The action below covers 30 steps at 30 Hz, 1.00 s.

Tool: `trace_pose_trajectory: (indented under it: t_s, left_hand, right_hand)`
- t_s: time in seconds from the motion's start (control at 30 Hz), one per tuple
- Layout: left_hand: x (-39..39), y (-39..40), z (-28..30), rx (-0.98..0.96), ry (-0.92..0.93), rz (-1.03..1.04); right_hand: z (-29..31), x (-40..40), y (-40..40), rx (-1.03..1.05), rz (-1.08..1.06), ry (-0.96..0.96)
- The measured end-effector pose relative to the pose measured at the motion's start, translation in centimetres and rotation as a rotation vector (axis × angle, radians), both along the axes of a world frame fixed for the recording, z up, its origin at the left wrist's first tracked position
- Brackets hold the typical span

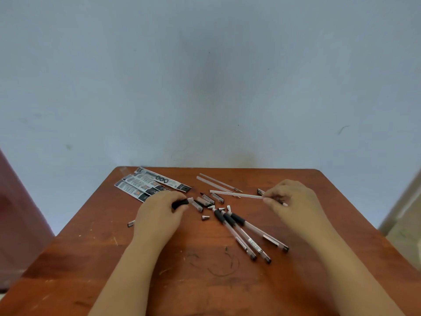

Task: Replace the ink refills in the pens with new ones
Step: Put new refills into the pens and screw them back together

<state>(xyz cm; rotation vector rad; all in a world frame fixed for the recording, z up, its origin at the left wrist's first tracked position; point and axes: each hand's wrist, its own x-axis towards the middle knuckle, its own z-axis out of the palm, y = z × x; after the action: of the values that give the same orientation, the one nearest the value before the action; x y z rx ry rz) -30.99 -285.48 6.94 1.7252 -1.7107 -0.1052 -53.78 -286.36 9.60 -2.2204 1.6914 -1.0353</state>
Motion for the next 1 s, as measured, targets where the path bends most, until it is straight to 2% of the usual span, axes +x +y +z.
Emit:
trace_pose_trajectory:
  t_s: [0.07,0.3,0.47,0.57,0.7,0.83,1.0]
  left_hand:
    - [-0.1,0.1,0.2,0.01,-0.002,0.013]
    - [-0.2,0.1,-0.1,0.09,0.0,0.057]
    - [-0.3,-0.1,-0.3,0.08,-0.006,0.039]
    - [-0.3,-0.3,-0.4,0.072,-0.004,0.034]
    - [-0.7,-0.3,-0.8,0.082,-0.019,0.015]
    - [-0.9,-0.3,-0.9,0.097,-0.03,0.018]
    - [-0.9,-0.3,-0.8,0.111,-0.004,0.001]
  right_hand:
    - [0.0,0.2,0.1,0.018,0.0,-0.053]
    - [-0.6,1.9,0.8,0.144,0.131,0.2]
    - [-0.4,2.3,1.3,0.154,0.196,0.199]
    - [-0.6,2.3,1.0,0.136,0.153,0.134]
    - [-1.6,2.1,-0.1,0.09,-0.006,0.05]
    - [-3.0,1.7,-1.5,0.076,-0.146,0.069]
    - [-3.0,2.7,-3.2,0.051,-0.18,0.201]
